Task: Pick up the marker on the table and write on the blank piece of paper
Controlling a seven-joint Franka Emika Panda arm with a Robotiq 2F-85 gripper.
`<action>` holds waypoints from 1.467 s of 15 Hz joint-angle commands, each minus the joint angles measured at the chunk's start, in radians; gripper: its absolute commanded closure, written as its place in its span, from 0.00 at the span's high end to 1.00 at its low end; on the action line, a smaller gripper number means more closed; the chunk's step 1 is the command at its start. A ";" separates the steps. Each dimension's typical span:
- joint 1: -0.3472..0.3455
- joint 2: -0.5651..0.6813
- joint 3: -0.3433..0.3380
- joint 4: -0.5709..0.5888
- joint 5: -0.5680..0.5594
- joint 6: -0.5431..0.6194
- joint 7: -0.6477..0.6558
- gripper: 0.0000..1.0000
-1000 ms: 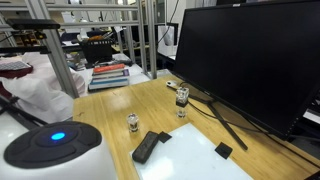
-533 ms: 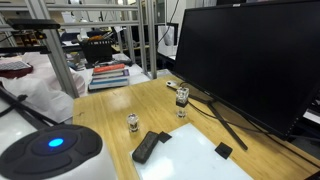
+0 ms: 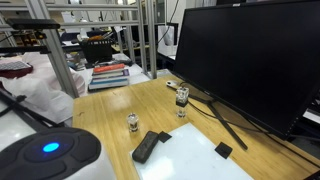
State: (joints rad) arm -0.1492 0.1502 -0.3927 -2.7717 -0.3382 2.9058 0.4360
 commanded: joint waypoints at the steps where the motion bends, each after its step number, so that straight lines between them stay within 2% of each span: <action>1: 0.080 -0.057 -0.066 0.007 -0.131 -0.109 0.078 0.05; 4: 0.087 -0.133 -0.004 0.008 -0.252 -0.268 0.142 0.05; 8: 0.072 -0.209 0.154 0.025 -0.261 -0.463 0.162 0.05; 10: 0.067 -0.242 0.216 0.044 -0.276 -0.511 0.200 0.05; 15: 0.072 -0.294 0.298 0.094 -0.199 -0.533 0.122 0.05; 22: 0.085 -0.259 0.362 0.203 -0.062 -0.768 0.027 0.05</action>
State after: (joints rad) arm -0.0559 -0.1339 -0.0502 -2.6313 -0.4396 2.2511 0.5228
